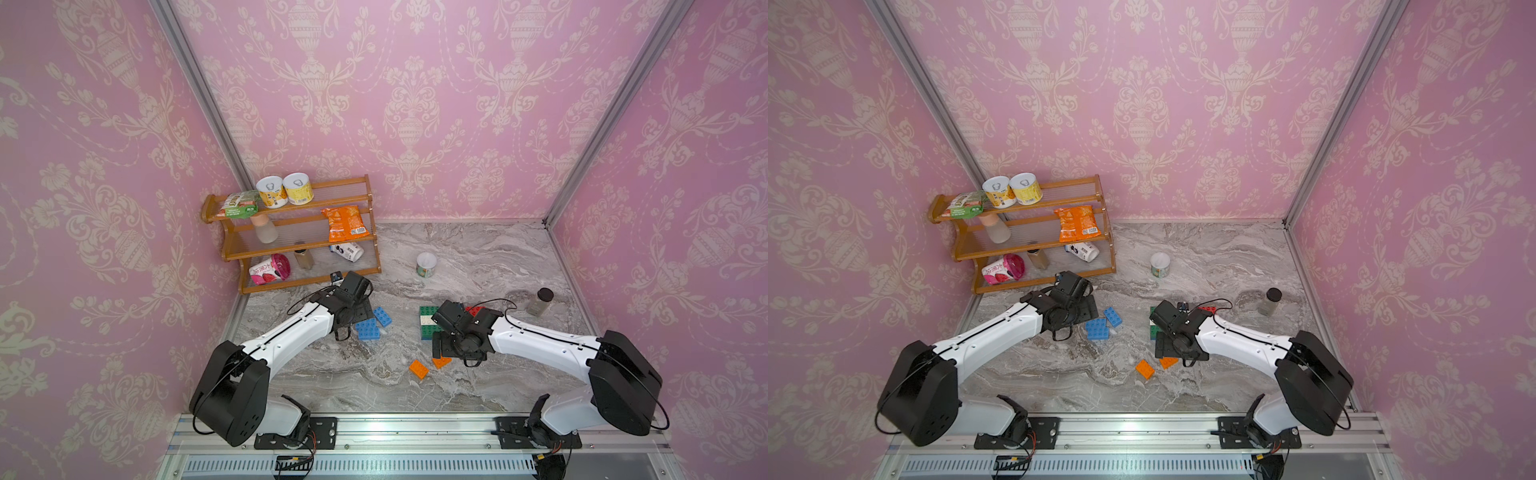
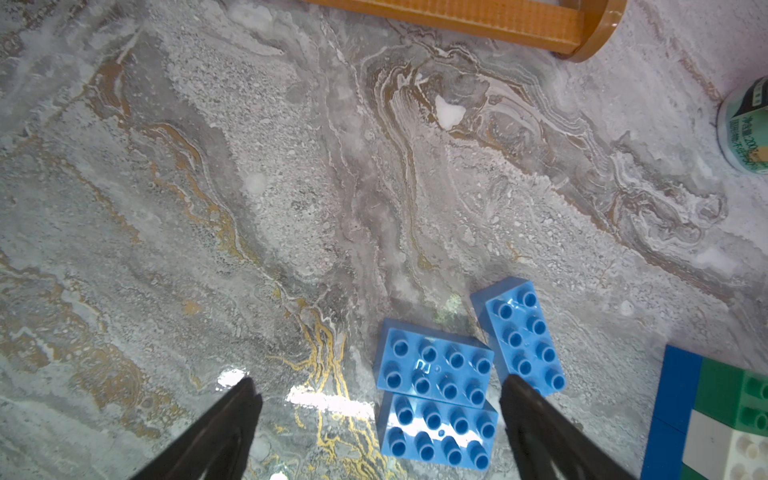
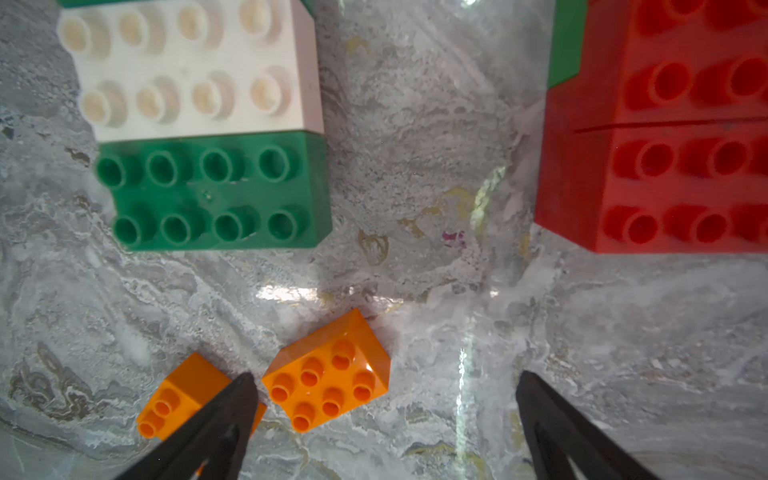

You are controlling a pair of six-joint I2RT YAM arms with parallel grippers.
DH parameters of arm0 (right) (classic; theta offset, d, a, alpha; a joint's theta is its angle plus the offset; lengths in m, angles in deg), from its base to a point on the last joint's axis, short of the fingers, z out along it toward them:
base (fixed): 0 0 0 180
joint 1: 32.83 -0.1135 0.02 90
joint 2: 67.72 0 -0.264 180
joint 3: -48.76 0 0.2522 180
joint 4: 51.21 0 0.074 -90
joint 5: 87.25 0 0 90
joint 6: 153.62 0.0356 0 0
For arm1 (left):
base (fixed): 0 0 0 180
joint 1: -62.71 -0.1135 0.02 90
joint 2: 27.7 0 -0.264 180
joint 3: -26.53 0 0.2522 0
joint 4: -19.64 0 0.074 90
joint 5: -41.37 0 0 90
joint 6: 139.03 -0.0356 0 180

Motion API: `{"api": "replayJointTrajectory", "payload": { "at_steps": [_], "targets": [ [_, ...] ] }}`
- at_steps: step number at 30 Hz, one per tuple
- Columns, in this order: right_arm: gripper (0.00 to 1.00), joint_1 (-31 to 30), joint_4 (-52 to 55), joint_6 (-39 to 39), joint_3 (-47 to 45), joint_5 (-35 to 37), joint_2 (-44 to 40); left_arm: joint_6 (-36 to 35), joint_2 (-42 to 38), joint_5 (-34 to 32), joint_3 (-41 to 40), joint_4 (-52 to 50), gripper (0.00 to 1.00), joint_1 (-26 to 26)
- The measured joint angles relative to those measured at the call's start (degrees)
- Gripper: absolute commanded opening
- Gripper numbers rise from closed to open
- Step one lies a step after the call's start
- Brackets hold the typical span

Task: Assemble a rectangle with lego
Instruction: Pick up the lego brick from the center of the board.

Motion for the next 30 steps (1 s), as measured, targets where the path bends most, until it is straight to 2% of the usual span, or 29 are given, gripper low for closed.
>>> {"api": "replayJointTrajectory", "payload": {
  "at_steps": [11,19,22,25,30],
  "targets": [
    [1.00,-3.61,-1.44,3.87,4.44,1.60,9.18,0.00,-0.04,-0.04,0.00,0.00,0.94,0.00],
    [0.99,-3.63,0.31,5.27,3.98,3.63,10.40,0.00,-0.07,-0.04,0.00,0.07,0.94,0.00],
    [0.94,-3.63,0.55,6.03,2.10,3.63,8.76,0.00,-0.07,-0.04,0.00,0.24,0.94,-0.02],
    [0.75,-3.63,1.20,6.32,0.13,3.43,6.29,0.00,-0.07,-0.04,0.00,0.66,0.94,0.00],
    [0.59,-3.52,0.52,6.34,-1.70,2.05,4.87,0.02,-0.07,-0.04,0.00,1.14,0.94,-0.02]
  ]
}}
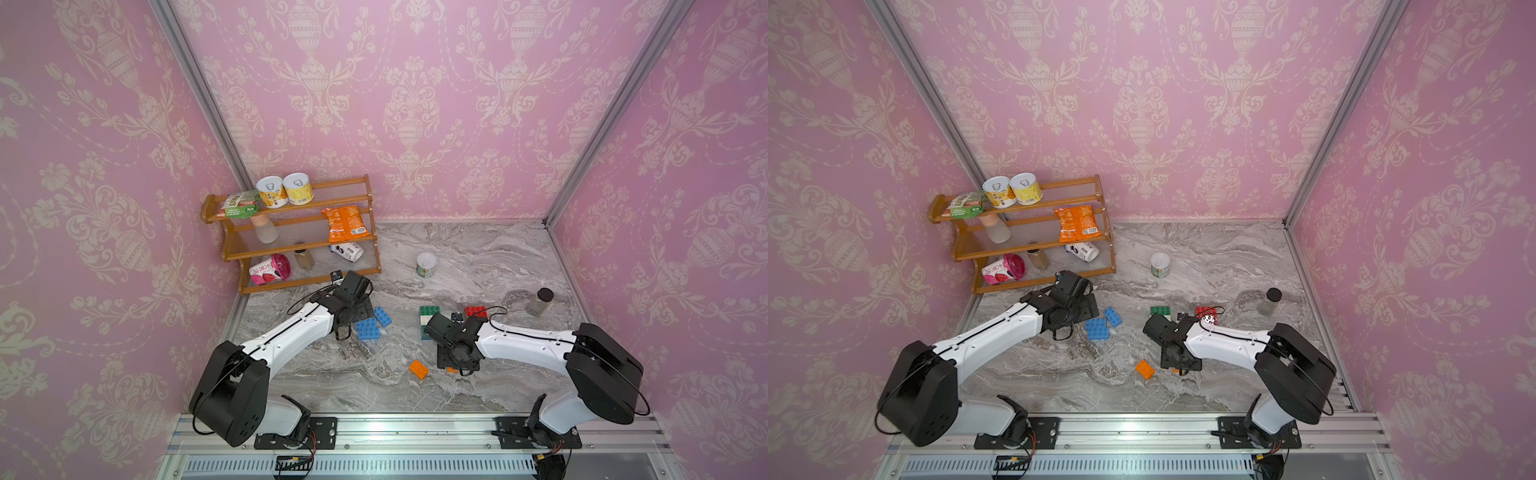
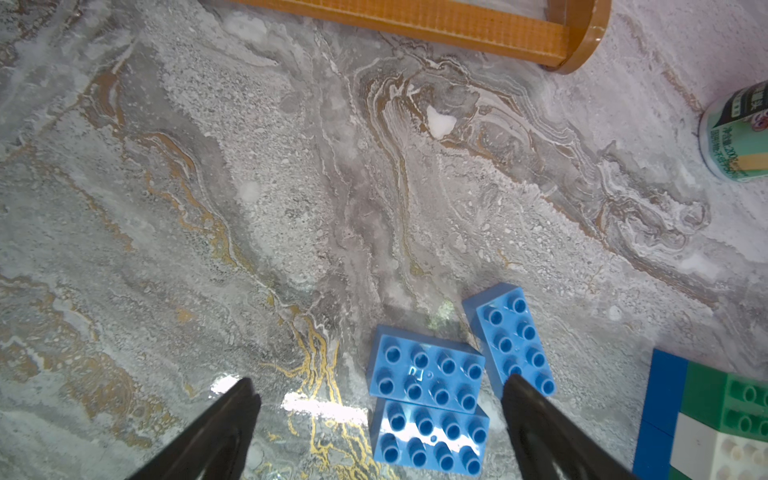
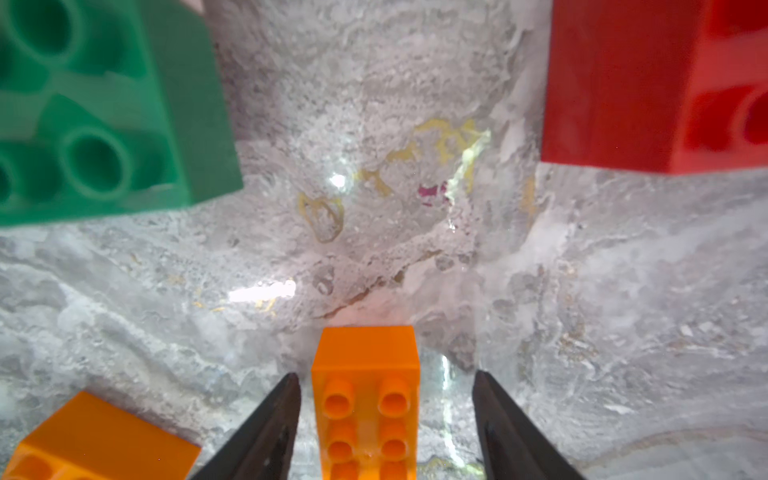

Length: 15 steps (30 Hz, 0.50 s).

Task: Assemble a rectangle with lego
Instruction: Pick up the lego brick from the center of the board.

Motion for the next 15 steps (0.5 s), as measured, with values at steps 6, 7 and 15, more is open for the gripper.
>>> {"api": "replayJointTrajectory", "payload": {
  "at_steps": [6,7,15],
  "targets": [
    [0.41,0.28,-2.78,0.02,-0.42,-2.29,0.57,-0.02,0.00,-0.04,0.00,0.00,0.94,0.00],
    [0.38,0.28,-2.86,0.04,-0.39,-2.40,0.59,0.00,-0.02,-0.07,0.00,-0.02,0.94,0.00],
    [0.27,-0.76,-2.34,-0.04,0.50,-3.13,0.59,0.13,-3.89,-1.92,-0.13,-0.11,0.95,0.02]
  ]
}}
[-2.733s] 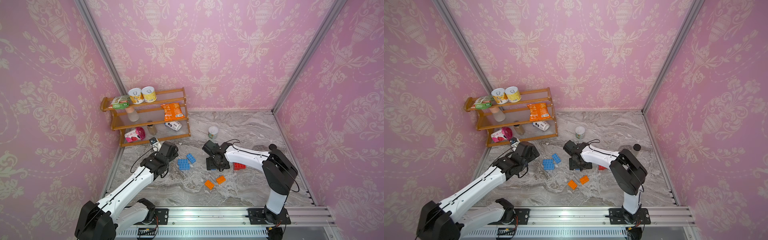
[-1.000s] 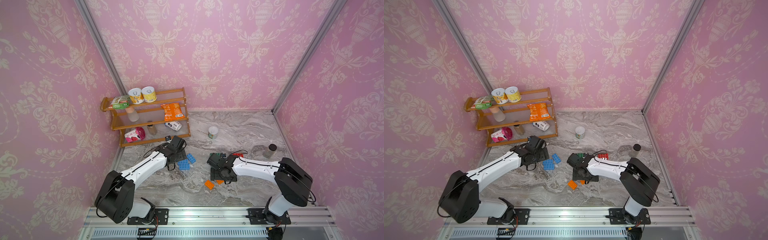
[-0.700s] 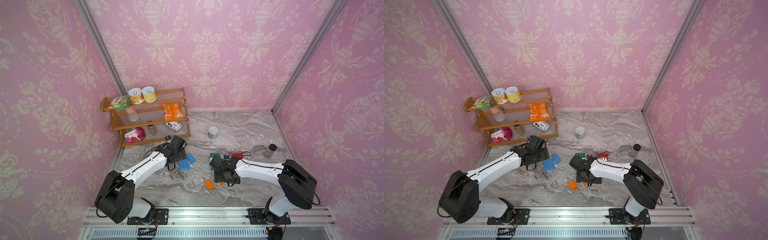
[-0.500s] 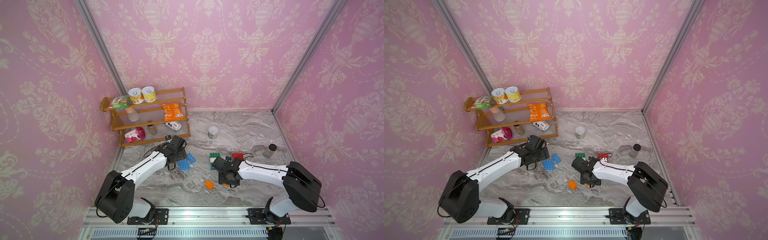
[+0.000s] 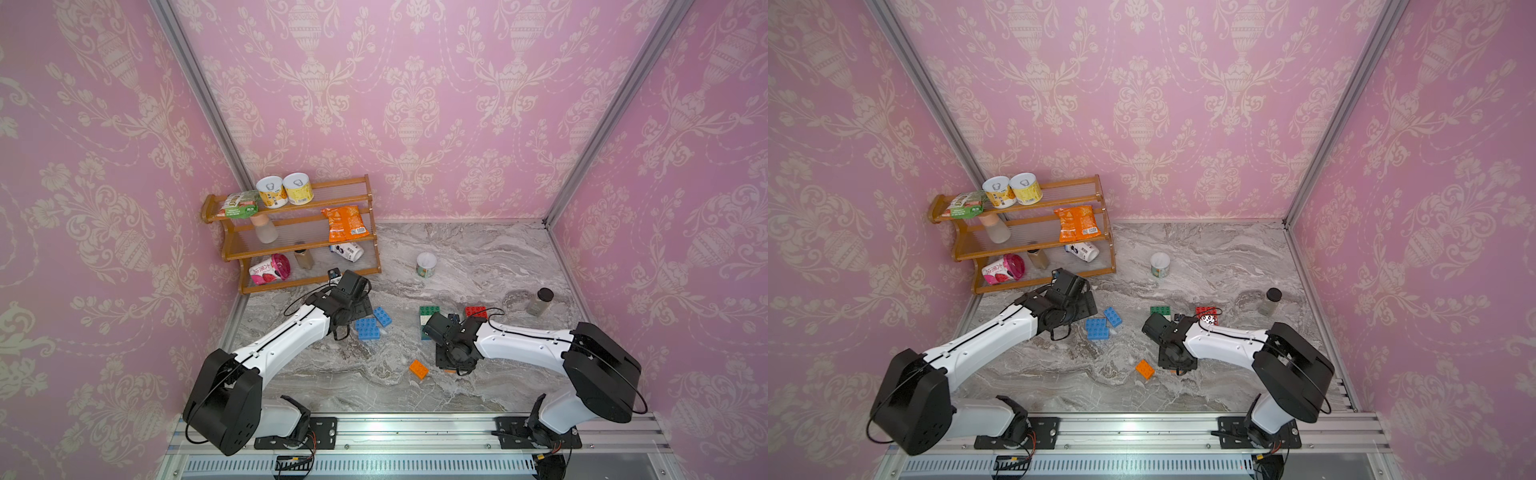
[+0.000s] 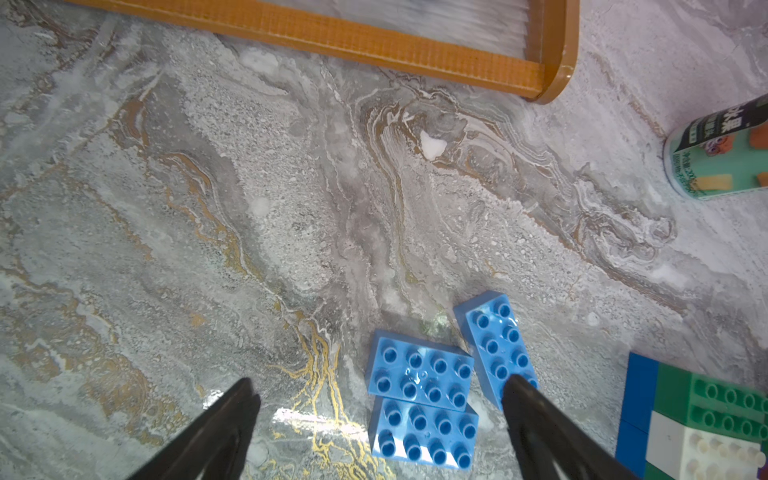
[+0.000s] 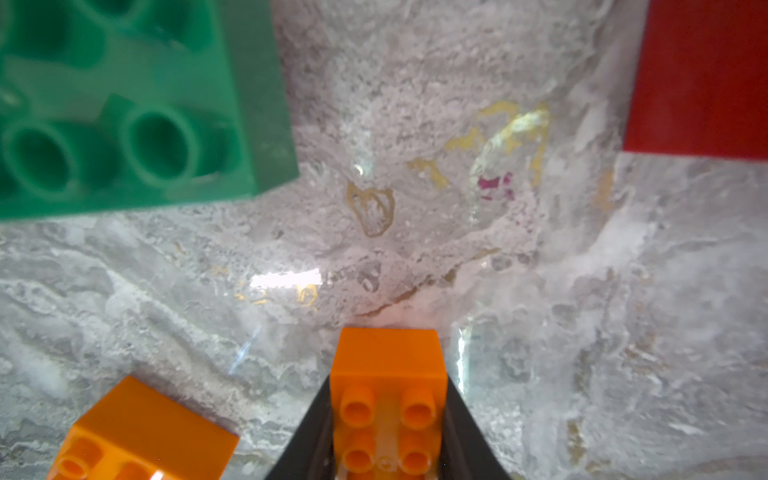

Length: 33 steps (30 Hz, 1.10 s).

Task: Assemble a rectangle with lego
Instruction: Pick up the lego brick from the center of the board, then place the lego brick at the center of the board.

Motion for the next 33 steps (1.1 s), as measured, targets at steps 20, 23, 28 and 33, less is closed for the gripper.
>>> {"api": "replayJointTrajectory", "payload": {
  "at_steps": [20,23,28,33],
  "targets": [
    [0.29,-7.80,5.66,0.02,26.97,1.68,15.37,1.81,-17.05,-9.73,-5.09,-4.11,0.99,-2.64],
    [0.30,-8.24,6.29,0.02,29.31,1.66,18.88,1.57,-17.79,-9.73,-5.09,-4.09,0.99,-3.63],
    [0.32,-8.46,7.32,0.15,31.08,1.51,22.62,1.53,-17.88,-9.68,-5.88,-4.07,0.99,-5.05],
    [0.34,-8.63,7.96,0.61,31.12,1.38,24.59,1.55,-18.58,-9.46,-7.37,-4.07,0.99,-5.88]
  ]
}}
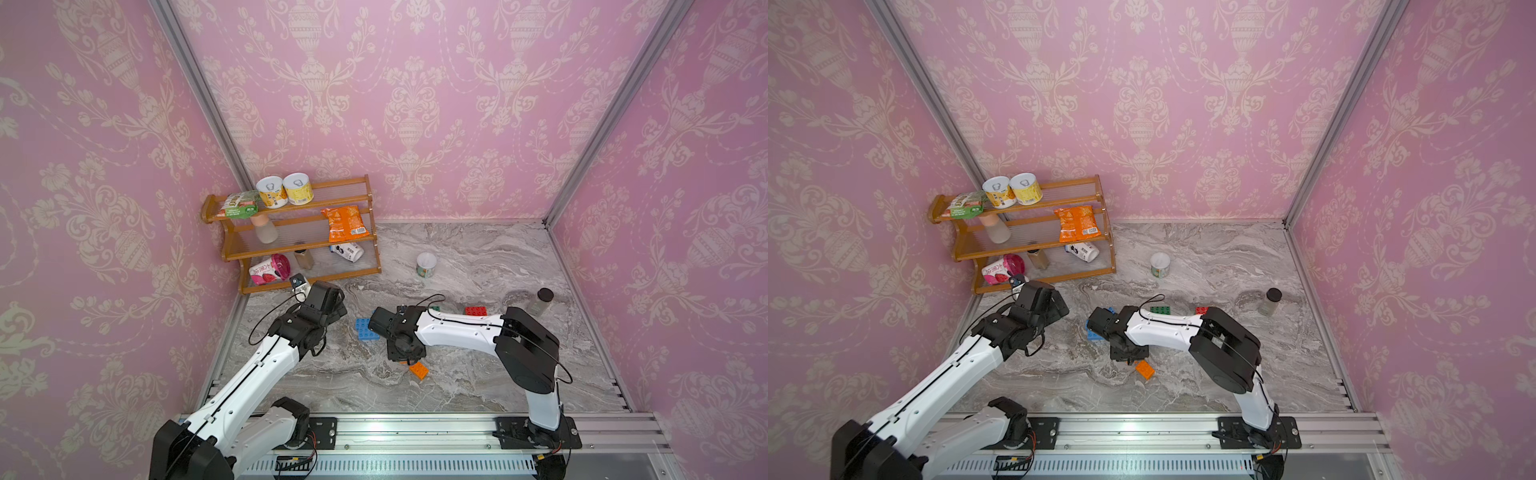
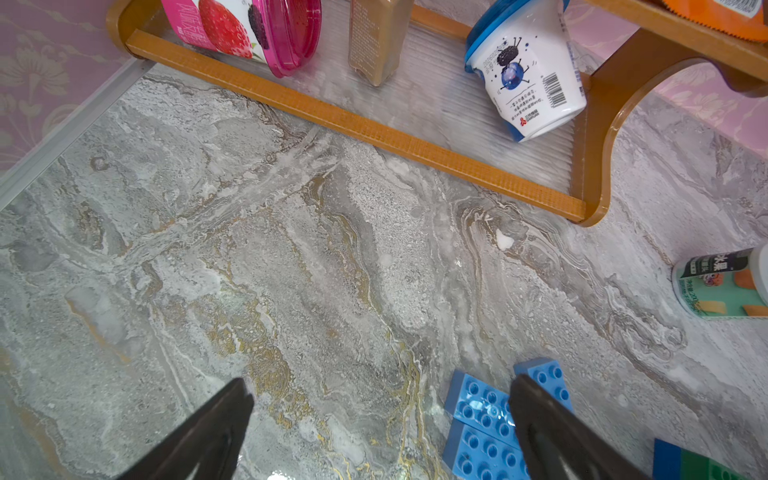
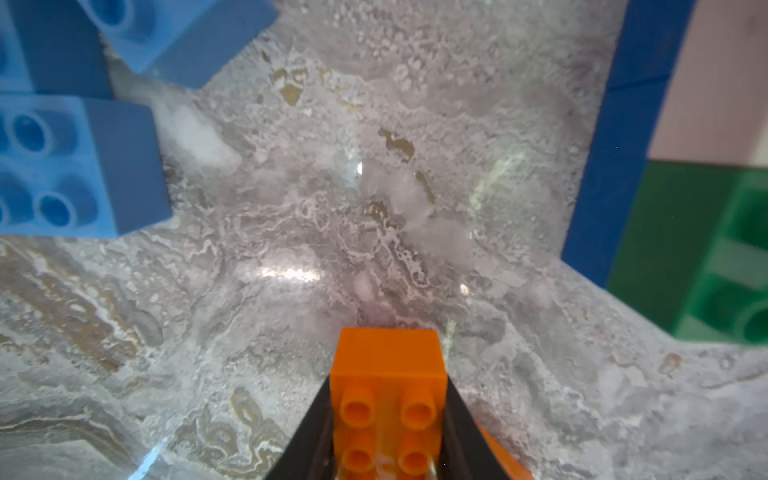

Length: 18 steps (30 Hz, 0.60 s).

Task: Assemble a rectangle with lego
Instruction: Place the lego brick at the center of the board.

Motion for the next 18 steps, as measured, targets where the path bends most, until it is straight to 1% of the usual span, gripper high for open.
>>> {"api": "replayJointTrajectory", "payload": {
  "at_steps": [6,10,13,18],
  "targets": [
    [0.42,-1.55,0.46,1.75,0.00,-0.28,0.42,0.00,-1.90,0.24,-0.26,0.00,0.99,-0.33],
    [0.61,-2.67,0.52,3.34,-0.13,-0.31,0.39,0.02,-2.34,0.90,-0.98,0.09,0.99,-0.59],
    [0.67,-3.17,0.83,3.98,-0.15,-0.28,0.37,0.07,-2.73,1.77,-2.71,-0.04,0.99,-0.59],
    [0.71,-3.19,1.92,3.82,-0.15,0.33,-0.09,0.50,-4.39,2.38,-4.57,-0.07,0.99,-0.59]
  ]
}}
